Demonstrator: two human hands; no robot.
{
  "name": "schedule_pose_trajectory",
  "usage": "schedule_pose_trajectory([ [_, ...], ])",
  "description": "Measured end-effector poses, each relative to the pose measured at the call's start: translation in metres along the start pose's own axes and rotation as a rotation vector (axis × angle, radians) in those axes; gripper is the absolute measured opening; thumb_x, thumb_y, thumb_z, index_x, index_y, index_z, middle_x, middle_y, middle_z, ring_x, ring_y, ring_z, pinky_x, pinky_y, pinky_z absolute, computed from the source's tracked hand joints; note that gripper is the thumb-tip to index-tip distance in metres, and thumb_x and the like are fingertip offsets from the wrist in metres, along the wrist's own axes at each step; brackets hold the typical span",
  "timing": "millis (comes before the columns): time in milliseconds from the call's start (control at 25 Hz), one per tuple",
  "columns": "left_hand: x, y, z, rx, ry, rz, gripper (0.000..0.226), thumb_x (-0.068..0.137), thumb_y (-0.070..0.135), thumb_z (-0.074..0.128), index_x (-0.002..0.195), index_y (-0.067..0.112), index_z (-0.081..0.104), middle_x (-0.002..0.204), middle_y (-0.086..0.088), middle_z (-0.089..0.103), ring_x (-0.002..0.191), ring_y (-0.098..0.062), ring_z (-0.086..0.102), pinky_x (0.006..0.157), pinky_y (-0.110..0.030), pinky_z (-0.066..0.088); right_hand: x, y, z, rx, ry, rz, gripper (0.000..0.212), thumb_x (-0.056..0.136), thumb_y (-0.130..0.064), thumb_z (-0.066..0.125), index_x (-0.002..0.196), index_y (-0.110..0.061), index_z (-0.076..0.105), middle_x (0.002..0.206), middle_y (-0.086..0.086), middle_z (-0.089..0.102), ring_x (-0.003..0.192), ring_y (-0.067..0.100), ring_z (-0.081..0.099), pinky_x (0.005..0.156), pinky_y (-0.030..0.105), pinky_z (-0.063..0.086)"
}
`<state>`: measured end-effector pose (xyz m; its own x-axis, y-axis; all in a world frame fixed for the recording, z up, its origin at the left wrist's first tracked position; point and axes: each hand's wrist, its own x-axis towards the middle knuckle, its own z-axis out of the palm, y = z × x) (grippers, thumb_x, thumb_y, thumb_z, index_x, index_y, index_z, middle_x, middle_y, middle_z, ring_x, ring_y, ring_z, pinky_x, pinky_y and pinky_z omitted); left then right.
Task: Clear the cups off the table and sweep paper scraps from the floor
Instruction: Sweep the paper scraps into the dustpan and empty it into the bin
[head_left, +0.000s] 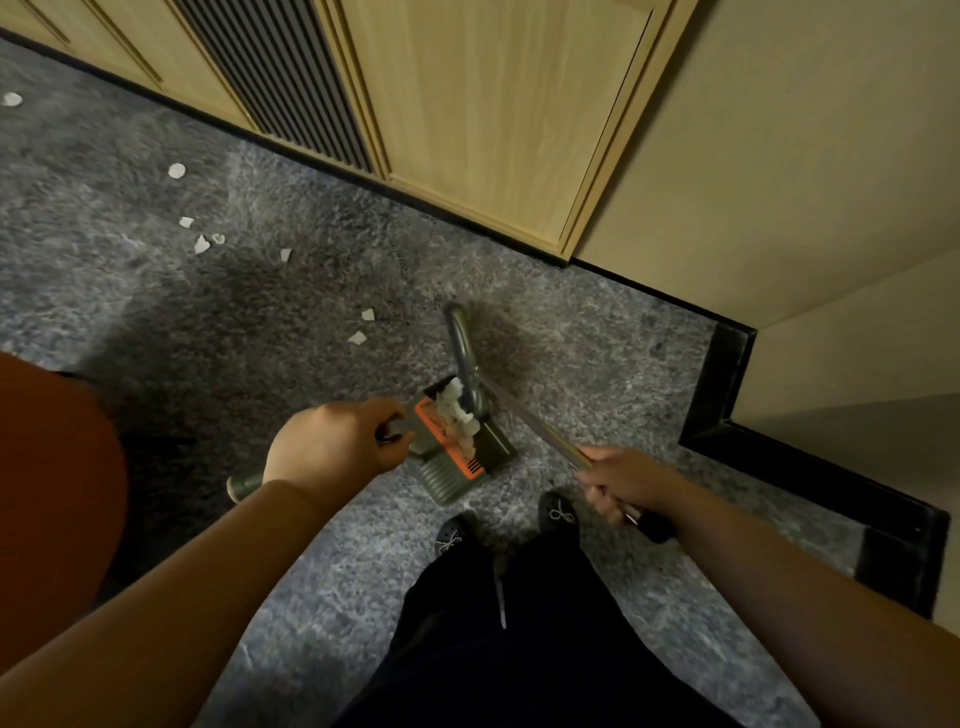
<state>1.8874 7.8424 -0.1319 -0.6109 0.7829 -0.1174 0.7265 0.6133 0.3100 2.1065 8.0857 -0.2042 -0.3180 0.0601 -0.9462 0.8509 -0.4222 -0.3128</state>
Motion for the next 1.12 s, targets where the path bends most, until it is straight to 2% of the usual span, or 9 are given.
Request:
schedule_pose_trajectory([
  [240,0.002,0.008,-0.001,-0.005,0.028,0.011,0.013,0.076,0.028,0.080,0.081,0.019,0.072,0.059,-0.006,0.063,0.049,-0.032,0.057,0.045,-0.031,0.044,-0.027,0.009,-0.011,0.009,0.072,-0.022,0.049,0.098,-0.003,0.043,0.143,-0.019,0.037,0.049,0.003,0.045,0.035,0.010,0.036,0.038,0.018,0.031],
  [520,-0.010,0.009,0.001,-0.016,0.020,-0.031,0.016,0.075,0.028,0.080,0.088,0.020,0.075,0.063,-0.006,0.066,0.054,-0.033,0.061,0.048,-0.037,0.051,0.013,-0.025,-0.007,-0.142,0.116,-0.065,0.037,0.097,-0.004,0.044,0.135,-0.006,0.044,0.056,0.007,0.046,0.042,0.016,0.041,0.045,0.029,0.038],
  [680,-0.014,0.011,0.000,-0.023,0.015,-0.046,0.014,0.075,0.026,0.080,0.086,0.019,0.074,0.062,-0.005,0.065,0.053,-0.032,0.060,0.047,-0.036,0.050,0.033,-0.031,0.001,-0.040,0.088,-0.022,0.044,0.098,-0.002,0.042,0.140,-0.013,0.039,0.055,0.006,0.041,0.038,0.012,0.035,0.038,0.022,0.032],
  [880,-0.019,0.022,-0.001,-0.043,0.013,-0.055,0.016,0.073,0.026,0.082,0.086,0.020,0.074,0.059,-0.002,0.063,0.049,-0.029,0.058,0.046,-0.035,0.051,0.027,-0.024,-0.007,-0.115,0.020,0.016,0.058,0.098,-0.002,0.042,0.150,-0.024,0.027,0.055,0.005,0.041,0.036,0.010,0.035,0.037,0.019,0.032],
  [1000,-0.019,0.031,-0.001,-0.035,0.040,-0.081,0.017,0.071,0.025,0.081,0.072,0.020,0.065,0.050,0.002,0.050,0.041,-0.026,0.045,0.041,-0.027,0.041,0.024,-0.025,-0.007,-0.125,-0.001,0.039,0.058,0.099,-0.001,0.040,0.150,-0.023,0.025,0.057,0.005,0.040,0.035,0.009,0.034,0.036,0.017,0.032],
  [1120,-0.011,0.040,0.004,-0.021,0.045,-0.085,0.027,0.073,0.032,0.077,0.065,0.025,0.053,0.050,0.006,0.038,0.043,-0.024,0.037,0.044,-0.025,0.034,0.023,-0.032,-0.006,-0.081,-0.038,0.078,0.049,0.100,-0.001,0.035,0.145,-0.020,0.034,0.054,0.002,0.036,0.033,0.006,0.032,0.035,0.014,0.029],
])
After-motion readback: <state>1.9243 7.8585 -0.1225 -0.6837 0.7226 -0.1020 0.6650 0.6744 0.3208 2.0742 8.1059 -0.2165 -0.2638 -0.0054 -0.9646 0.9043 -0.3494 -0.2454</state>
